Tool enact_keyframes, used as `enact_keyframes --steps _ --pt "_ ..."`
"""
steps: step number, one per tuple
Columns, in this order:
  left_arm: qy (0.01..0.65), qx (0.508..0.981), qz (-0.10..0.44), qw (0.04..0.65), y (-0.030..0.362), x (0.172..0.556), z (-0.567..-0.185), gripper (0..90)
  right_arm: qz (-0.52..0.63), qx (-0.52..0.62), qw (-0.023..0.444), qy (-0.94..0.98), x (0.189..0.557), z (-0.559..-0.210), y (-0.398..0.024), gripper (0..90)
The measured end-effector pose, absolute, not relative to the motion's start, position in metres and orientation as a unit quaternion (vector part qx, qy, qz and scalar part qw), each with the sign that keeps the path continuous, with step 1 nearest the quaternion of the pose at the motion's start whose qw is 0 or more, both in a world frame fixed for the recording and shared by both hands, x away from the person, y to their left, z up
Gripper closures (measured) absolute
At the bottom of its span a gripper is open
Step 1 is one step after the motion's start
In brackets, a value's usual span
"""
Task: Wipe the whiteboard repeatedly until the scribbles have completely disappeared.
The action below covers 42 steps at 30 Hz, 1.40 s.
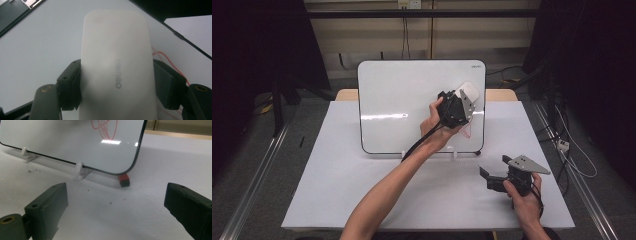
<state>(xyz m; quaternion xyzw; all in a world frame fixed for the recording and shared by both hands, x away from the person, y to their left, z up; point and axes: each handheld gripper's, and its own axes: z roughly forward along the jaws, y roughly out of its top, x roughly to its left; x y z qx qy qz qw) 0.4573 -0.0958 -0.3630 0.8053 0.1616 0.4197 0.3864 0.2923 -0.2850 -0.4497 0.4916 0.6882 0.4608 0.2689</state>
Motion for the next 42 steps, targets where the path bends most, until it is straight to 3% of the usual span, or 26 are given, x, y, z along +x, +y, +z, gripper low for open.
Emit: enact_keyframes --steps 29,42 --pt "0.13 0.818 0.408 0.384 -0.098 0.418 -0.408 31.2 0.46 0.489 0.271 0.69 0.292 -0.449 -0.284 4.9" --pt "0.132 0.824 0.398 0.381 -0.098 0.423 -0.401 31.2 0.46 0.489 0.272 0.689 0.292 -0.449 -0.284 4.9"
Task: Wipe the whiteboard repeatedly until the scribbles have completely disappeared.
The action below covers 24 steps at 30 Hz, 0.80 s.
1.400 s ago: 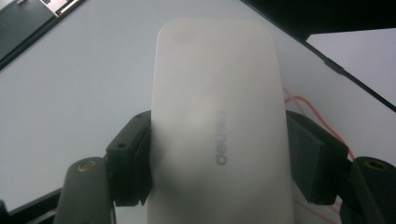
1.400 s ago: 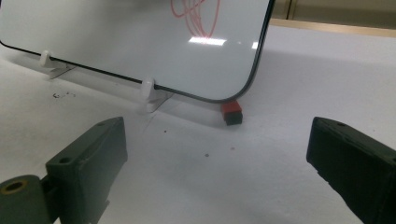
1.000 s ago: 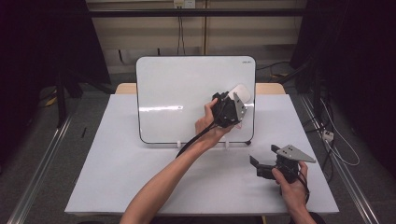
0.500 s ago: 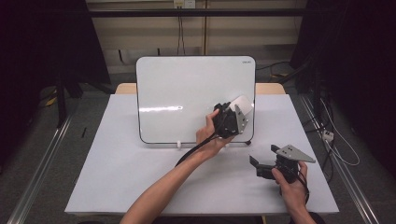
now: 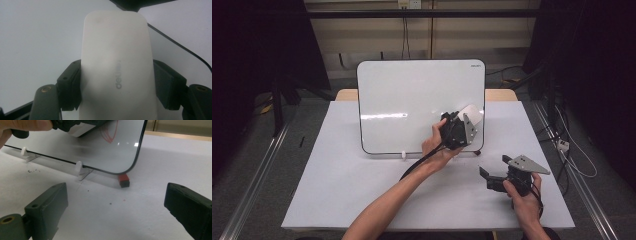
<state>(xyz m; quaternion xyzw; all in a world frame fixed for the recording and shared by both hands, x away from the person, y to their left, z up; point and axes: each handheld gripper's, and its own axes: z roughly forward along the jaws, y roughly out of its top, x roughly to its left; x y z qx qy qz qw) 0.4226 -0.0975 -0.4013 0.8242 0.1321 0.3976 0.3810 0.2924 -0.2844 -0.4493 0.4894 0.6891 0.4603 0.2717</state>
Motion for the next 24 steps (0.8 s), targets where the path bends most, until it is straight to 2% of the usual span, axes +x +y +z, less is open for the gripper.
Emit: enact_keyframes --steps 24 --pt "0.158 0.816 0.406 0.381 -0.087 0.461 -0.355 31.1 0.461 0.492 0.269 0.688 0.292 -0.45 -0.285 4.9"
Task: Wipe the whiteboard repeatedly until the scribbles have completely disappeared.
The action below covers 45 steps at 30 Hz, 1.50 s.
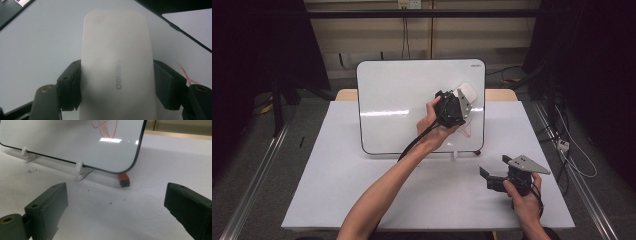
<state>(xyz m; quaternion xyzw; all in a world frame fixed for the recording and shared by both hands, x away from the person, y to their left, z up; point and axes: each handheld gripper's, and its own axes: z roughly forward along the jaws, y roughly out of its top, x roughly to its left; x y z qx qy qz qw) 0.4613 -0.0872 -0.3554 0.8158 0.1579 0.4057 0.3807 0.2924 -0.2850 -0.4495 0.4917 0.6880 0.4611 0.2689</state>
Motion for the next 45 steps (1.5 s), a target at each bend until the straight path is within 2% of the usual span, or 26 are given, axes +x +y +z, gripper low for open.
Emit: enact_keyframes --steps 3,13,26,45 --pt "0.149 0.814 0.421 0.372 -0.09 0.458 -0.358 31.2 0.461 0.492 0.269 0.688 0.293 -0.45 -0.285 4.9" --pt "0.139 0.816 0.423 0.37 -0.091 0.45 -0.37 31.3 0.461 0.49 0.27 0.689 0.292 -0.45 -0.284 4.9" --pt "0.099 0.83 0.412 0.362 -0.097 0.428 -0.397 31.3 0.461 0.489 0.27 0.69 0.292 -0.449 -0.283 4.9" --pt "0.053 0.852 0.404 0.33 -0.096 0.407 -0.417 31.2 0.46 0.49 0.272 0.689 0.292 -0.449 -0.283 5.0"
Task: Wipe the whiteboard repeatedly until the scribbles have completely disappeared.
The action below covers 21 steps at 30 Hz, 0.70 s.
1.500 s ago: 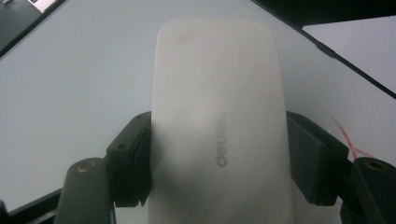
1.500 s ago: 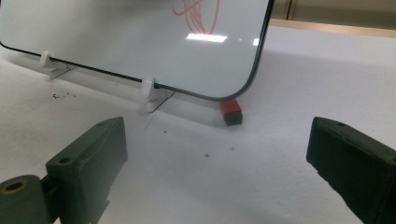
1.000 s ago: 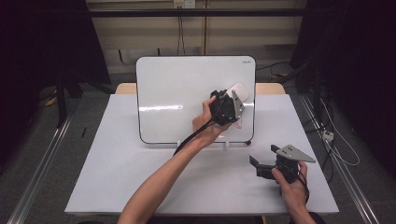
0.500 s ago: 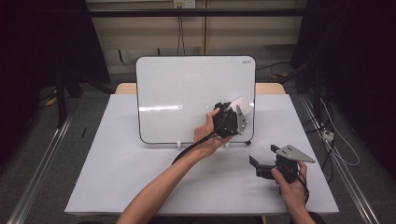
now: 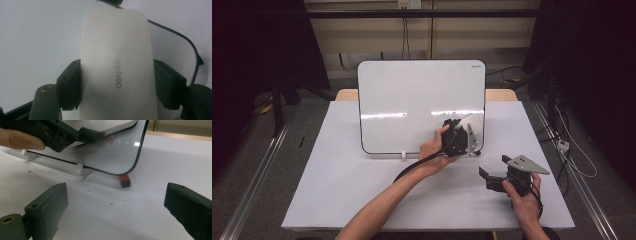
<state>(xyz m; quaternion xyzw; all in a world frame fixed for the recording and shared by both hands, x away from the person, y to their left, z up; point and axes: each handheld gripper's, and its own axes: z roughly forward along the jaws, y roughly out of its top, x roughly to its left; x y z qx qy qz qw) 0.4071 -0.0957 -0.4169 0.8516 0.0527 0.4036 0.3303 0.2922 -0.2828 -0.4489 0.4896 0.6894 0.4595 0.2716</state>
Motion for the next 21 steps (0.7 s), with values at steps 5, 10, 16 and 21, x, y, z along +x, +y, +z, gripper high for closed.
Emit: enact_keyframes --steps 5,10,16,21 --pt "0.034 0.86 0.398 0.318 -0.093 0.404 -0.42 31.3 0.46 0.491 0.271 0.689 0.292 -0.449 -0.283 4.9" --pt "0.018 0.865 0.393 0.312 -0.085 0.399 -0.426 31.2 0.461 0.49 0.272 0.688 0.292 -0.449 -0.284 5.0" --pt "0.005 0.871 0.391 0.298 -0.077 0.396 -0.429 31.2 0.46 0.49 0.272 0.688 0.292 -0.449 -0.284 4.9" --pt "0.023 0.871 0.39 0.298 -0.069 0.394 -0.43 31.2 0.461 0.49 0.273 0.688 0.291 -0.449 -0.284 5.0"
